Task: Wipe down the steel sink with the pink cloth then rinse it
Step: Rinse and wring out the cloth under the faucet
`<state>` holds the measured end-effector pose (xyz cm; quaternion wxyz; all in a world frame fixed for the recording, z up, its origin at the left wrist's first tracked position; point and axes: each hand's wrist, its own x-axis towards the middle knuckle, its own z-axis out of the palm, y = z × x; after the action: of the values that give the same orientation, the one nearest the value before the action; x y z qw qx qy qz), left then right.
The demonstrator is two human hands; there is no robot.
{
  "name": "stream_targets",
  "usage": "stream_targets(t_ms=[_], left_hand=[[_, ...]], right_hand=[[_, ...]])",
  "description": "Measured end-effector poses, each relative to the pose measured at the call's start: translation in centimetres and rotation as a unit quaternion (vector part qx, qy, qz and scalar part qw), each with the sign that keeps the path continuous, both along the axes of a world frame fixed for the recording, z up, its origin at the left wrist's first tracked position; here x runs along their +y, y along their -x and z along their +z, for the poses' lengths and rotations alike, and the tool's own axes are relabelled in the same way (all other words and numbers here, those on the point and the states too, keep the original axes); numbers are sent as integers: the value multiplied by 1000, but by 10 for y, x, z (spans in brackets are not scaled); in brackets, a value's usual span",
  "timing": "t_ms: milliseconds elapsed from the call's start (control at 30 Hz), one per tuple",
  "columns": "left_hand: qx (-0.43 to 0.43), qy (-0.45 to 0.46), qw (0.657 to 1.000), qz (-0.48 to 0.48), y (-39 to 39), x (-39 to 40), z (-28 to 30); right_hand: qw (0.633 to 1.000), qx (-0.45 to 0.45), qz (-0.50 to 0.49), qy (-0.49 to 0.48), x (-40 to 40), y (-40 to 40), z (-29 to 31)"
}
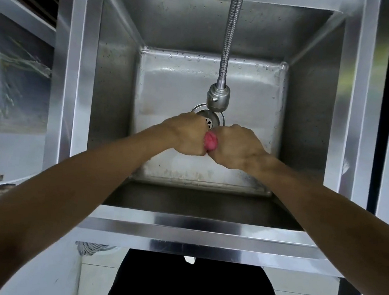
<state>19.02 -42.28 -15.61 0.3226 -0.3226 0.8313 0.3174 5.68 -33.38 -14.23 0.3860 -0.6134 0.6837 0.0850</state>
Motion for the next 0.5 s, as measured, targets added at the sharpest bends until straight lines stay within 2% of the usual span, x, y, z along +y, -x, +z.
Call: stream_targets(t_ms=[100, 233, 400, 500], left_hand=[[-23, -89, 994, 54, 8, 4, -11], [-23, -195, 967, 162, 14, 6, -18], [-8, -254, 942, 221, 14, 2, -15], [1, -337, 906, 256, 2, -2, 0]], right_hand=[[996, 40, 38, 65, 4, 4, -15], [992, 71, 71, 79, 4, 13, -27], [988, 77, 89, 102, -4, 18, -32], [988, 59, 80, 118, -2, 22, -19]])
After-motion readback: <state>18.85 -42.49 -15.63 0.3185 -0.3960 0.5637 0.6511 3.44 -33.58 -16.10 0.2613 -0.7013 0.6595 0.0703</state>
